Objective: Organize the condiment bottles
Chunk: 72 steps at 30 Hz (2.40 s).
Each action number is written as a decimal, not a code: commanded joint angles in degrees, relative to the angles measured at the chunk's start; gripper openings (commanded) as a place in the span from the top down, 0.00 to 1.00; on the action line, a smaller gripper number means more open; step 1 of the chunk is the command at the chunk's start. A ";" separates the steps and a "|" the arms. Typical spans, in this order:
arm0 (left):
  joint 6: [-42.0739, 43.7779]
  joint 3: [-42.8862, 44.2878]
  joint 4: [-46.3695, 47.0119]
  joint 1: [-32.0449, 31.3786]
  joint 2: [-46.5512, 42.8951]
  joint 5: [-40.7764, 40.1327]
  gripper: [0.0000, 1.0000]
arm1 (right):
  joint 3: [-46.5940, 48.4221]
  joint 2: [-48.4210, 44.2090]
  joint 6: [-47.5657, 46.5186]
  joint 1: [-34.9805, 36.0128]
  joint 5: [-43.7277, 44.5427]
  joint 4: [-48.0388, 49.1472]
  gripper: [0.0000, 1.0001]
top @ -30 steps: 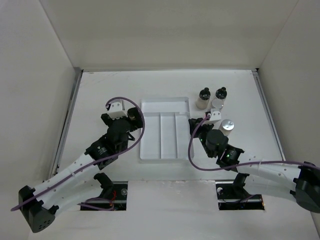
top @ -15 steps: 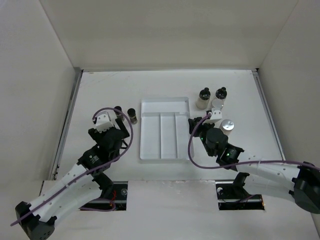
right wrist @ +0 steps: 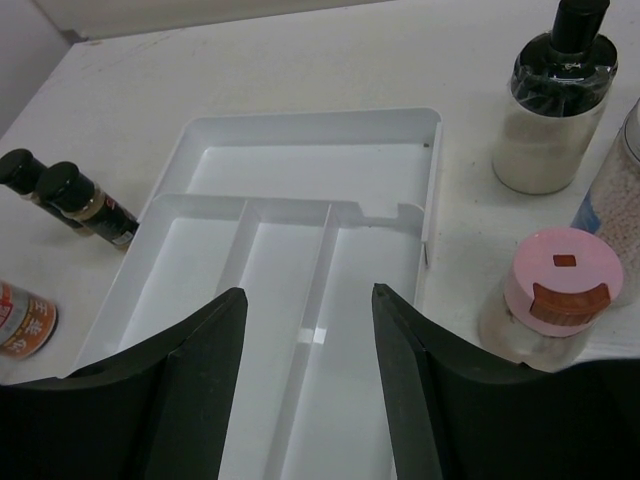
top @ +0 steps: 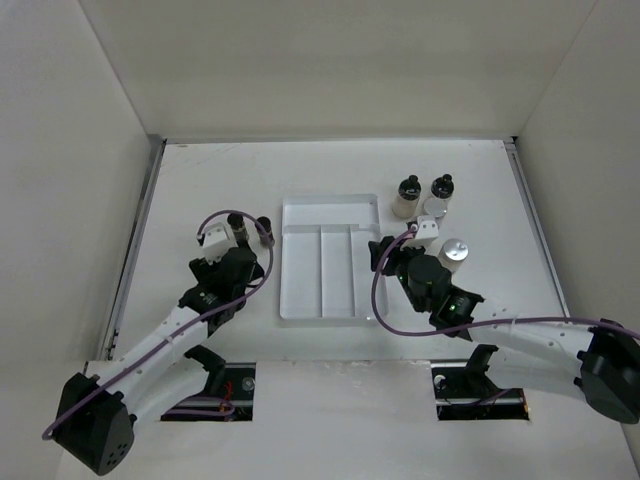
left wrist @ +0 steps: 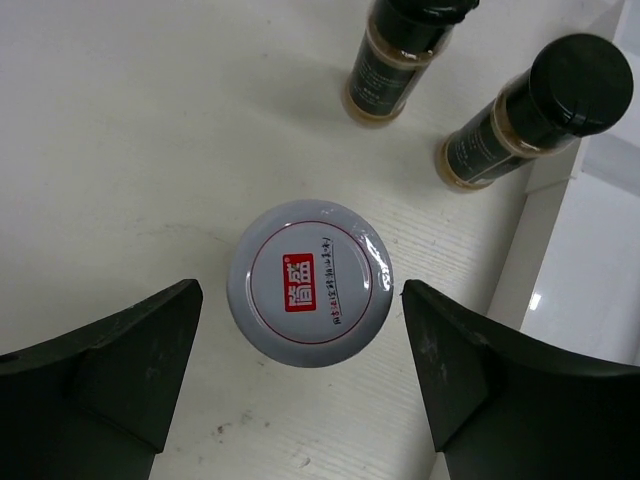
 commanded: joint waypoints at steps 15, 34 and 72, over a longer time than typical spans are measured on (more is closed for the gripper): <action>2.77 2.07 3.96 -8.32 -7.92 0.83 0.66 | 1.96 1.36 0.40 -0.39 -0.92 2.22 0.38; 13.67 33.63 30.74 -5.89 35.38 13.12 0.69 | 0.46 0.57 1.37 -2.77 -0.74 3.19 0.36; 25.88 31.36 52.19 -9.57 52.11 -0.58 0.03 | 8.80 1.79 5.24 -14.45 0.66 -16.22 0.16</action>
